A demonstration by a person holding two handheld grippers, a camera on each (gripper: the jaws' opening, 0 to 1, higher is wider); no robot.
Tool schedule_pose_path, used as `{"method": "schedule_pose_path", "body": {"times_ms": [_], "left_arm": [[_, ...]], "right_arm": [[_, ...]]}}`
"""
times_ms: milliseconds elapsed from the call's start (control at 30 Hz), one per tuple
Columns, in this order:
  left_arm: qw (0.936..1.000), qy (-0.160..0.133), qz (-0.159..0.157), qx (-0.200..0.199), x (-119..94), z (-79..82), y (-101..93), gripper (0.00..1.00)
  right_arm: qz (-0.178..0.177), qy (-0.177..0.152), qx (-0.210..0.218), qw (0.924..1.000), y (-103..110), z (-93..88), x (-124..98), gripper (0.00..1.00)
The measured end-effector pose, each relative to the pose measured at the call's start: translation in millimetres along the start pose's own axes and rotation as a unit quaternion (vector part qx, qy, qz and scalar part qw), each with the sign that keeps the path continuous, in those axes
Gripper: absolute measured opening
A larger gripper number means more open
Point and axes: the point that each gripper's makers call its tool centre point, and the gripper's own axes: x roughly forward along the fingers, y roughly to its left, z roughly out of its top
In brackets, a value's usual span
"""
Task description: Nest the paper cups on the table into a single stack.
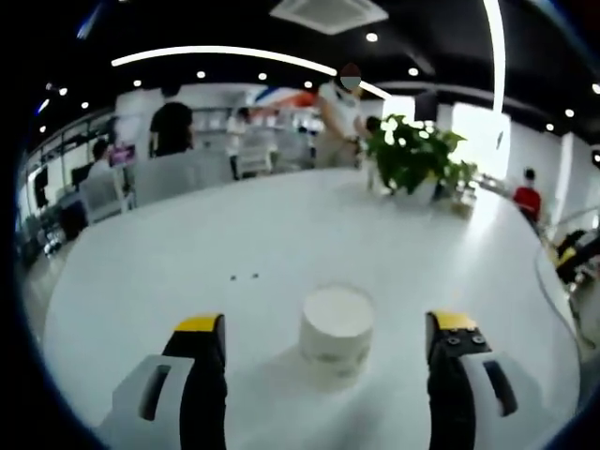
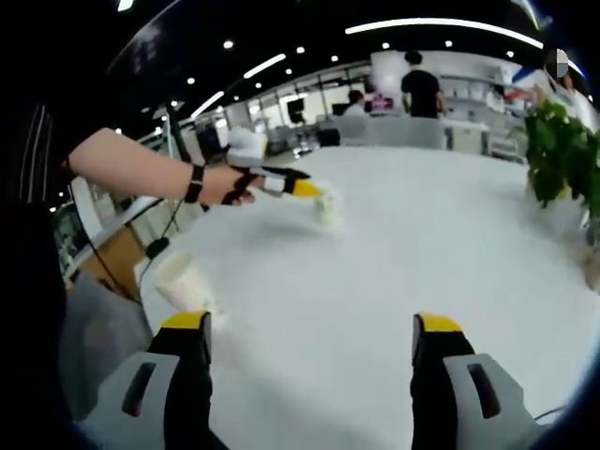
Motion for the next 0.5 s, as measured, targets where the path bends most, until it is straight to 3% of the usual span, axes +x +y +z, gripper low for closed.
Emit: {"method": "schedule_pose_path", "body": {"times_ms": [500], "left_arm": [[0.9999, 0.000, -0.011, 0.006, 14, -4.6, -5.1, 0.83]], "right_arm": [[-0.001, -0.009, 0.006, 0.9999, -7, 4.9, 1, 0.86]]}}
